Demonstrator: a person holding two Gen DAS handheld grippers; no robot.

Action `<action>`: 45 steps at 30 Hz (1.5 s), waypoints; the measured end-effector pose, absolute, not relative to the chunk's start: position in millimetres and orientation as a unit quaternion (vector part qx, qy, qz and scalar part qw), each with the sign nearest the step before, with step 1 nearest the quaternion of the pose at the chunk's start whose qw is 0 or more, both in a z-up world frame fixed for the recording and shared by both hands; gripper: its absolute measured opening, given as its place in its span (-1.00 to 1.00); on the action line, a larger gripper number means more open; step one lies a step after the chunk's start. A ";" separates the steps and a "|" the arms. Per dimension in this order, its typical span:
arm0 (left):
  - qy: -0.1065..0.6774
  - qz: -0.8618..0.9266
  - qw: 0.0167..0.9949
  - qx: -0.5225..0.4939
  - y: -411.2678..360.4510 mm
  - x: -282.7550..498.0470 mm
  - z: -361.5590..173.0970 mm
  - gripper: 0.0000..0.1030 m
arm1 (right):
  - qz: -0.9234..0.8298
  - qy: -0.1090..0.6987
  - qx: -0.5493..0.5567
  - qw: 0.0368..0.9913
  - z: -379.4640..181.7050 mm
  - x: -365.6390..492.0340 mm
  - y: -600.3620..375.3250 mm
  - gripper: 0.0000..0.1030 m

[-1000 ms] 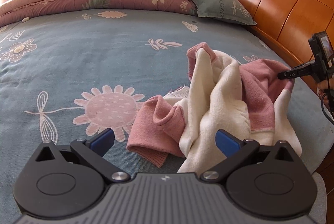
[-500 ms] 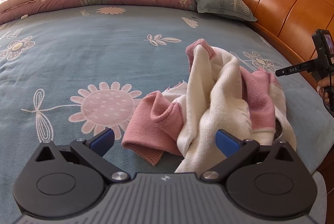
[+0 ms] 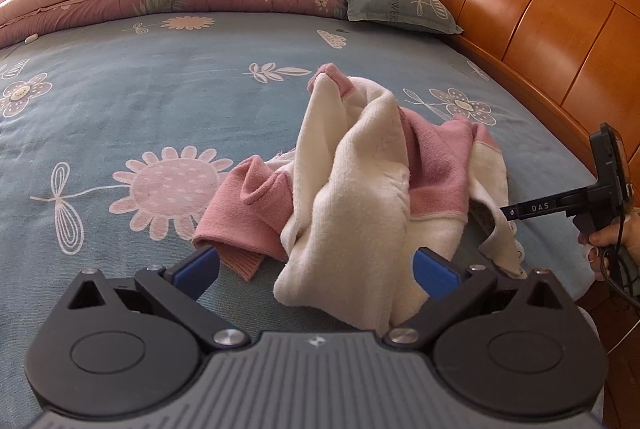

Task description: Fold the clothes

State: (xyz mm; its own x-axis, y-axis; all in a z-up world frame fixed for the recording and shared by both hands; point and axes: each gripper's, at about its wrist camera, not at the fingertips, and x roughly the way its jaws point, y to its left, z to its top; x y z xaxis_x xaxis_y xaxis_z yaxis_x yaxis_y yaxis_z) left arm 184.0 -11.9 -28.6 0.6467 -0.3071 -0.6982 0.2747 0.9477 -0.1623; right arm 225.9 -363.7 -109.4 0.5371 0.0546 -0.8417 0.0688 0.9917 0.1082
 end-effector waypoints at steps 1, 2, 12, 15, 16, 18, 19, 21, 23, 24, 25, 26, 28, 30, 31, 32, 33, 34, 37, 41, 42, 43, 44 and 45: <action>0.389 -0.162 0.907 -0.020 -13.8 182.2 -28.4 0.99 | -0.009 0.477 0.075 0.876 -111.6 223.2 -364.4 0.22; 0.389 -0.165 0.906 -0.018 -16.0 180.3 -28.4 0.99 | -0.012 0.472 0.084 0.877 -113.3 221.0 -364.1 0.22; 0.391 -0.174 0.904 -0.004 -24.7 172.4 -27.2 0.99 | -0.022 0.436 0.082 0.896 -112.9 215.5 -345.5 -0.88; 0.391 -0.168 0.905 -0.003 -22.3 173.5 -27.4 0.99 | -0.038 0.424 0.075 0.902 -101.9 210.2 -363.1 -0.88; 0.392 -0.166 0.905 -0.003 -21.9 174.3 -27.6 0.99 | -0.046 0.421 0.069 0.903 -97.4 209.0 -370.4 -0.88; 0.394 -0.165 0.904 -0.002 -22.8 175.8 -28.3 0.99 | -0.062 0.414 0.056 0.906 -88.4 206.4 -385.0 -0.88; 0.395 -0.166 0.904 0.000 -23.8 176.5 -28.7 0.99 | -0.071 0.411 0.049 0.907 -84.0 205.4 -392.6 -0.88; 0.396 -0.168 0.903 0.003 -26.8 177.6 -28.9 0.99 | -0.097 0.407 0.031 0.908 -76.2 205.1 -410.4 -0.88; 0.396 -0.171 0.902 0.005 -30.3 178.8 -29.0 0.99 | -0.132 0.406 0.011 0.904 -69.2 205.1 -432.4 -0.88; 0.396 -0.172 0.902 0.006 -31.6 179.3 -29.0 0.99 | -0.147 0.408 0.001 0.901 -67.5 205.6 -442.2 -0.87; 0.395 -0.174 0.902 0.008 -32.9 179.8 -29.0 0.99 | -0.162 0.410 -0.008 0.898 -65.9 205.8 -451.6 -0.86; 0.395 -0.175 0.902 0.009 -34.0 180.3 -28.9 0.99 | -0.177 0.411 -0.013 0.894 -64.2 205.4 -459.8 -0.85; 0.396 -0.175 0.901 0.011 -35.5 181.4 -29.0 0.99 | -0.198 0.407 -0.019 0.891 -59.5 203.1 -470.0 -0.77; 0.398 -0.175 0.901 0.013 -36.7 182.0 -29.7 0.99 | -0.202 0.395 -0.019 0.896 -52.9 198.7 -470.6 -0.63; 0.398 -0.175 0.900 0.014 -37.2 182.3 -30.0 0.99 | -0.195 0.388 -0.016 0.901 -48.9 196.0 -466.5 -0.39; 0.399 -0.175 0.900 0.015 -37.7 182.6 -30.3 0.99 | -0.183 0.385 -0.013 0.904 -46.3 193.9 -460.5 -0.29; 0.400 -0.174 0.900 0.016 -37.9 182.7 -30.5 0.99 | -0.169 0.382 -0.013 0.908 -44.8 192.4 -452.0 -0.14; 0.400 -0.173 0.900 0.017 -37.8 182.6 -30.6 0.99 | -0.151 0.381 -0.015 0.912 -44.3 191.8 -441.3 -0.02; 0.398 -0.169 0.901 0.018 -35.3 181.4 -29.7 0.99 | -0.088 0.388 -0.025 0.917 -49.3 193.1 -400.8 0.26; 0.397 -0.161 0.903 0.014 -28.5 179.7 -28.4 0.99 | 0.004 0.413 -0.018 0.911 -66.6 194.2 -342.5 0.32; 0.397 -0.158 0.904 0.013 -26.1 179.3 -28.6 0.99 | 0.024 0.420 -0.018 0.907 -72.2 194.1 -327.8 0.33; 0.397 -0.155 0.904 0.011 -23.6 179.0 -28.9 0.99 | 0.040 0.427 -0.021 0.903 -77.1 193.6 -314.1 0.33; 0.398 -0.153 0.905 0.009 -20.9 178.7 -29.3 0.99 | 0.054 0.431 -0.024 0.900 -80.5 192.0 -301.4 0.33; 0.398 -0.151 0.905 0.007 -18.5 178.4 -29.7 0.99 | 0.069 0.433 -0.028 0.898 -82.3 188.5 -286.3 0.33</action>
State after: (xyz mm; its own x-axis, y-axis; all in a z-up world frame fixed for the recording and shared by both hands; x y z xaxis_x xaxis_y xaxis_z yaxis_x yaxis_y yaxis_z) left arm 178.4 -18.5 -29.7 0.6375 -0.2681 -0.7223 0.2791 0.9542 -0.1079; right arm 188.5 -286.3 -82.3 0.6158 0.0996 -0.7816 -0.1488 0.9888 0.0088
